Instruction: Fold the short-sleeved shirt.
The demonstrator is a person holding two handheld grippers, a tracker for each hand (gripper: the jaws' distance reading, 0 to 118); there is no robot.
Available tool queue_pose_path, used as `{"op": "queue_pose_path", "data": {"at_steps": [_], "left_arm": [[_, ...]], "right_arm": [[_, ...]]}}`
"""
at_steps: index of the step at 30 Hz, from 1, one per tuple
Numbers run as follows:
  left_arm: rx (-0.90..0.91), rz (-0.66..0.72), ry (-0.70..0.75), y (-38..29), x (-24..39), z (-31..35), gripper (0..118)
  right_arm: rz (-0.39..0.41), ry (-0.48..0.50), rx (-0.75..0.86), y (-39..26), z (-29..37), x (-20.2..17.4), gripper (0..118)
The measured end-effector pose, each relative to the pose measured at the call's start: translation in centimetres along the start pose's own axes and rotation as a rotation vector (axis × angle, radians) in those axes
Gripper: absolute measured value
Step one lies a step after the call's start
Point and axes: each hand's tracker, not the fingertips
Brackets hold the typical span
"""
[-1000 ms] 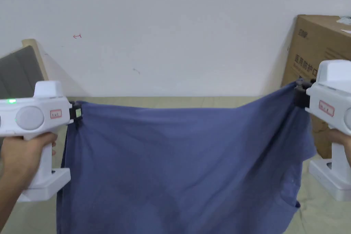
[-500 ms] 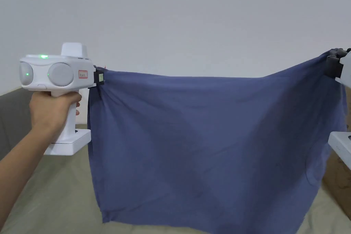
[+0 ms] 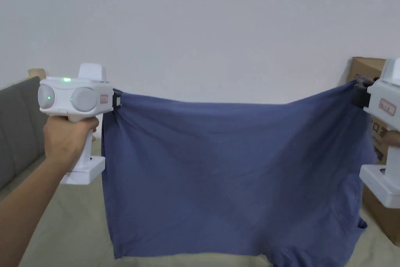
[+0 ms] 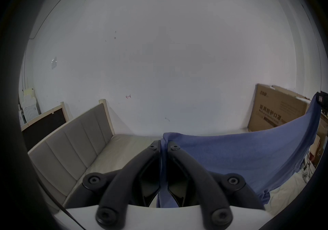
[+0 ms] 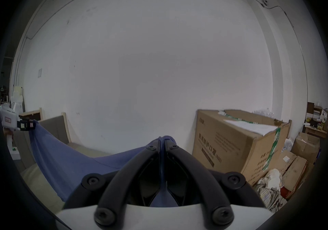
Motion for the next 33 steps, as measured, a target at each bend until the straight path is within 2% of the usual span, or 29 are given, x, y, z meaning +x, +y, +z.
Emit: {"op": "queue_pose_path", "data": {"at_steps": [3, 9, 14, 22, 27, 33], "left_arm": [[-0.026, 0.010, -0.012, -3.4, 0.5, -1.5, 3], [-0.137, 0.028, -0.036, -11.2, 1.1, -2.7, 3], [-0.231, 0.053, -0.058, -17.5, 0.8, -1.4, 3], [-0.333, 0.105, -0.073, -26.5, -1.6, 4.8, 3], [-0.413, 0.136, -0.073, -32.1, -3.1, 10.5, 3], [-0.495, 0.151, -0.054, -37.5, -4.0, 15.9, 3]], "right_arm": [[0.029, 0.000, -0.067, -3.5, -0.9, -0.3, 2], [-0.015, 0.016, -0.189, -11.2, -2.5, 0.5, 2], [-0.072, 0.039, -0.273, -16.8, -0.6, 1.0, 2], [-0.121, 0.092, -0.381, -23.0, 7.4, 1.8, 2], [-0.214, 0.112, -0.453, -26.5, 14.2, 2.3, 2], [-0.259, 0.113, -0.522, -30.0, 22.0, 1.8, 2]]}}
